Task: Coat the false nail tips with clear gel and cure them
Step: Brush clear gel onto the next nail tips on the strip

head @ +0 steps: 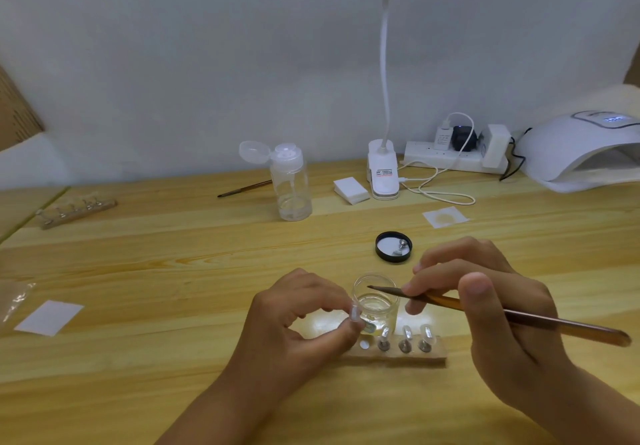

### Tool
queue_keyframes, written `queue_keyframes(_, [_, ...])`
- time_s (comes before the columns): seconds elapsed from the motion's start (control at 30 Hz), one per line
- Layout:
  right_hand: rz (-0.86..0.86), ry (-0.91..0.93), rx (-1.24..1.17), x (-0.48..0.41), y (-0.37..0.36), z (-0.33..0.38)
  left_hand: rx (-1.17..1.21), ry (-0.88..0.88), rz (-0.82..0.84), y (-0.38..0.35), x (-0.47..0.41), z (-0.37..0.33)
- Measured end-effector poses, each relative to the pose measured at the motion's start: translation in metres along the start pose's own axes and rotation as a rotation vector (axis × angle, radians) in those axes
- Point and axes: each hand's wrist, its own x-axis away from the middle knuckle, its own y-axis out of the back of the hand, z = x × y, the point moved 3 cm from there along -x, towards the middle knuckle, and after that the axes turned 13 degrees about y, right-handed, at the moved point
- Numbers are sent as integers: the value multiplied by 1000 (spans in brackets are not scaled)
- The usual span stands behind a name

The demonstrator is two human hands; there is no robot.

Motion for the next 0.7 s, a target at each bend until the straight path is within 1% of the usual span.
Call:
queue_keyframes(0.17, [-3,-9,-2,1,0,-3,-18,18,43,-1,-1,2])
queue_keyframes(0.33, [-8,-3,30,0,2,-6,-30,54,127,-5,-1,6])
queue_keyframes(0.5, [-5,9,36,0,2,-7,-9,53,123,-5,0,4])
queue_keyframes(0.7, [-2,21,41,0,2,-6,1,40,161,-8,0,1])
